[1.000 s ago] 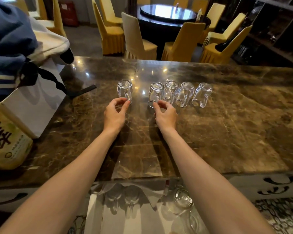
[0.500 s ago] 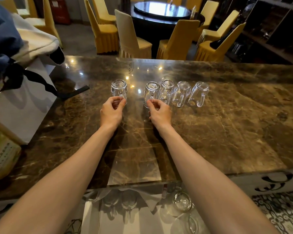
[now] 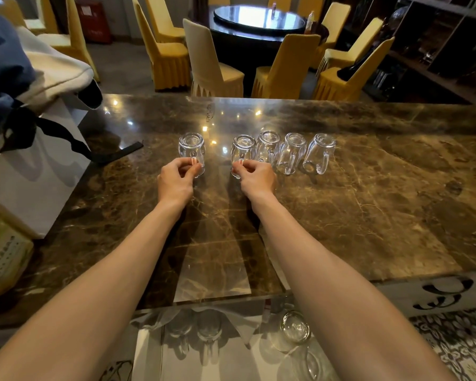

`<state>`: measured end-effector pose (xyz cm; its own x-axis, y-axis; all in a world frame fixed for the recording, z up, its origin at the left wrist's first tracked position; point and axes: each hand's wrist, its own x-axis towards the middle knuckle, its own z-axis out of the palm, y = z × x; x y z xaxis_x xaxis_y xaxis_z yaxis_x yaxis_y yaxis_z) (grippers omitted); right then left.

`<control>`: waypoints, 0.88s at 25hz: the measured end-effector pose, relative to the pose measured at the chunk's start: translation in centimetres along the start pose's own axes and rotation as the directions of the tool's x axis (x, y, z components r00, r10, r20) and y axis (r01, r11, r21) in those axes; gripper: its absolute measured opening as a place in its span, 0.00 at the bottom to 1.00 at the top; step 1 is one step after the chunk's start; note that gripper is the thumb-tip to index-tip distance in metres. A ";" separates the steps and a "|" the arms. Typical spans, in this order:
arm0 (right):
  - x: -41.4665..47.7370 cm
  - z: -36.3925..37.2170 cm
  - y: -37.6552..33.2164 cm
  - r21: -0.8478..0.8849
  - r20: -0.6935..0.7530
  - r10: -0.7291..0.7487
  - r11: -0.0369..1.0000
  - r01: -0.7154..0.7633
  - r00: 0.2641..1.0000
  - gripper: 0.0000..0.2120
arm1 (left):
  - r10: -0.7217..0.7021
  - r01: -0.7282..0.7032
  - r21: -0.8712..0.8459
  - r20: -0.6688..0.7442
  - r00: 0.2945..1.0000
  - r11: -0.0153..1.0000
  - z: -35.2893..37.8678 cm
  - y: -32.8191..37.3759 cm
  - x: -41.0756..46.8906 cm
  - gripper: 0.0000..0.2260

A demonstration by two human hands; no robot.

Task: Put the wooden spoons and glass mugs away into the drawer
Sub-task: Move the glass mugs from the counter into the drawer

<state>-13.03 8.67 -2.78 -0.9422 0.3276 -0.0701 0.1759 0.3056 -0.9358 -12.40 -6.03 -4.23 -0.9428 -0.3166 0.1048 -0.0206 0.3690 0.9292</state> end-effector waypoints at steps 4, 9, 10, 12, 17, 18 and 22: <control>-0.5 -0.3 0.0 0.011 0.009 0.002 1.000 -0.002 1.000 0.07 | 0.000 0.000 0.005 0.008 1.000 1.000 -0.4 -0.1 -0.3 0.11; -2.3 -1.1 -0.4 0.027 0.067 -0.070 0.997 0.068 0.995 0.08 | 0.044 -0.044 0.011 0.024 0.999 0.999 -1.3 0.0 -1.8 0.11; -2.8 -1.5 -0.4 0.029 0.078 -0.084 0.996 0.082 0.993 0.07 | 0.055 -0.055 -0.002 0.034 0.998 0.999 -1.7 0.1 -2.4 0.10; -4.0 -2.3 -0.5 0.049 0.103 -0.109 0.993 0.104 0.989 0.06 | 0.076 -0.074 -0.056 0.050 0.996 0.996 -2.7 0.5 -3.8 0.07; -8.0 -4.7 -0.2 0.083 0.173 -0.162 0.985 0.149 0.972 0.09 | 0.141 -0.133 -0.113 0.060 0.988 0.985 -5.0 2.5 -8.5 0.08; -9.0 -5.3 -0.3 0.090 0.183 -0.175 0.983 0.161 0.967 0.09 | 0.145 -0.137 -0.111 0.067 0.987 0.984 -5.6 3.0 -9.6 0.08; -12.6 -7.5 -0.1 0.084 0.224 -0.212 0.977 0.198 0.951 0.09 | 0.162 -0.152 -0.093 0.109 0.981 0.984 -7.9 4.6 -13.7 0.10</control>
<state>0.97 11.19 0.84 -0.9974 0.0468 0.0547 -0.0390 0.2883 -0.9568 3.01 -6.90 1.40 -0.9642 -0.1560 0.2145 0.1539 0.3300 0.9314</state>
